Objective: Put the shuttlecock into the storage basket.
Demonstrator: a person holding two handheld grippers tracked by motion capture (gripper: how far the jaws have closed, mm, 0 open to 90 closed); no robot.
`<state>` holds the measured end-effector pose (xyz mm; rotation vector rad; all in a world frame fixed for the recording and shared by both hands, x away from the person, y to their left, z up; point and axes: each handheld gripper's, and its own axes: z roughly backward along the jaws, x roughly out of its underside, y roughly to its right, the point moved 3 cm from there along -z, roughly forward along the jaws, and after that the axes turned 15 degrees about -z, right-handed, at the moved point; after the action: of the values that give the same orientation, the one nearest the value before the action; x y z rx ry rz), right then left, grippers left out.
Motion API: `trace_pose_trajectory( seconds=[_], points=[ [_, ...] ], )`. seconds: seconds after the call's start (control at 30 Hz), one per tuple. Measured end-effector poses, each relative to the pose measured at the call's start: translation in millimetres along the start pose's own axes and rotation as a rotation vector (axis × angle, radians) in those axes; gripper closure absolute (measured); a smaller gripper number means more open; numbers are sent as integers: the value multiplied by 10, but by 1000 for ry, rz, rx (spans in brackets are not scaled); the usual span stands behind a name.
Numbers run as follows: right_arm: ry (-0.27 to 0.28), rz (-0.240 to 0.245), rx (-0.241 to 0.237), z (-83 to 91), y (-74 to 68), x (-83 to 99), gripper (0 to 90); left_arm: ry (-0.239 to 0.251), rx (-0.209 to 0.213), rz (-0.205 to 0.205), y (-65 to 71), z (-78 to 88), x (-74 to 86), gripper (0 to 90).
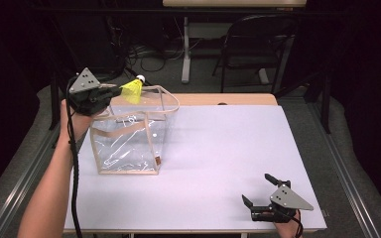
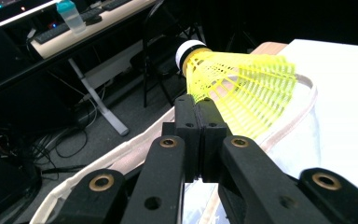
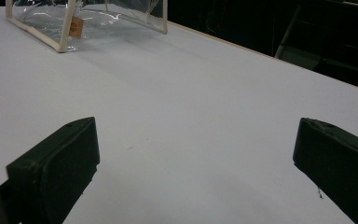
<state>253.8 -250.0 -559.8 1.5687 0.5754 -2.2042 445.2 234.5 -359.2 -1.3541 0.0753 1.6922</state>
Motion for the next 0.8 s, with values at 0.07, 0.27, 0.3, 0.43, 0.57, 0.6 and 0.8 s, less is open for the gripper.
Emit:
trace_pose_trajectory(
  seconds=[0.07,0.27,0.3,0.43,0.57,0.6,0.8],
  points=[
    [0,0,0,1,0,0,0,-4,1,6,1,2,14,897],
    [1,0,1,-2,0,0,0,-24,8,19,-16,1,84,897],
    [1,0,0,-3,-1,0,0,-24,8,19,-16,1,84,897],
    [0,-1,1,-3,0,1,0,-37,14,32,-16,-8,127,897],
    [0,-1,0,-4,-1,2,0,-56,19,44,-18,-22,175,897],
    [0,0,0,-4,-1,2,0,-63,17,52,-19,-28,184,896],
    [1,-1,1,-3,0,1,0,-92,17,72,-30,-49,231,897]
  ],
)
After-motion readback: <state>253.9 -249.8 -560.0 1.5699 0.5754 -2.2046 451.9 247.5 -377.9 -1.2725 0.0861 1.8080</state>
